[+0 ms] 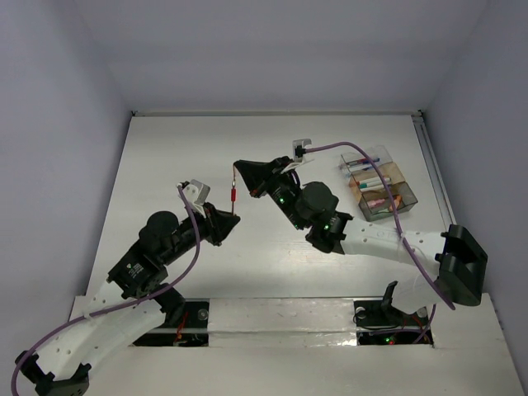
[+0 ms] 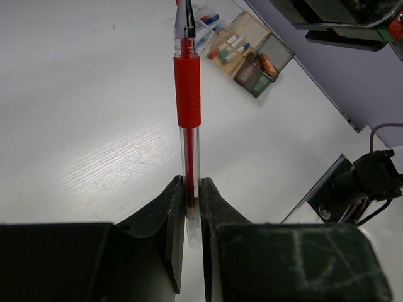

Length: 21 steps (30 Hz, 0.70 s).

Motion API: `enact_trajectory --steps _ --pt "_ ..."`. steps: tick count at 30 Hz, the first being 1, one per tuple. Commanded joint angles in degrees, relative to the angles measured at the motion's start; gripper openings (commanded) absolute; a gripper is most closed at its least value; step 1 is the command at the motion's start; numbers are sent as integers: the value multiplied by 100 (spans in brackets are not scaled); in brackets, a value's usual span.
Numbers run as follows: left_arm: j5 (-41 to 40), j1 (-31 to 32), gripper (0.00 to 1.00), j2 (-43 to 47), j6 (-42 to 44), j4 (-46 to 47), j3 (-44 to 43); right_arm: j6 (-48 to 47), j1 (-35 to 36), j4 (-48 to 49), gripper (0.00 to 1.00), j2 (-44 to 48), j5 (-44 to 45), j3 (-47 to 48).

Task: Sort the stationery into containers
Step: Close the pen cap on the pen.

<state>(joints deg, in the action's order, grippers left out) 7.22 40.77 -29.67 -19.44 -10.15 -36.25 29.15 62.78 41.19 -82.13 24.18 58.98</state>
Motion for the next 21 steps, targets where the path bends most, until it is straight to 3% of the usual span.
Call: enact_trajectory --steps 1,21 --pt "-63 -17 0 40 -42 145 -163 -14 94 381 0 65 60 -53" --pt "332 -70 0 -65 2 268 -128 -366 199 460 0 -269 218 237"
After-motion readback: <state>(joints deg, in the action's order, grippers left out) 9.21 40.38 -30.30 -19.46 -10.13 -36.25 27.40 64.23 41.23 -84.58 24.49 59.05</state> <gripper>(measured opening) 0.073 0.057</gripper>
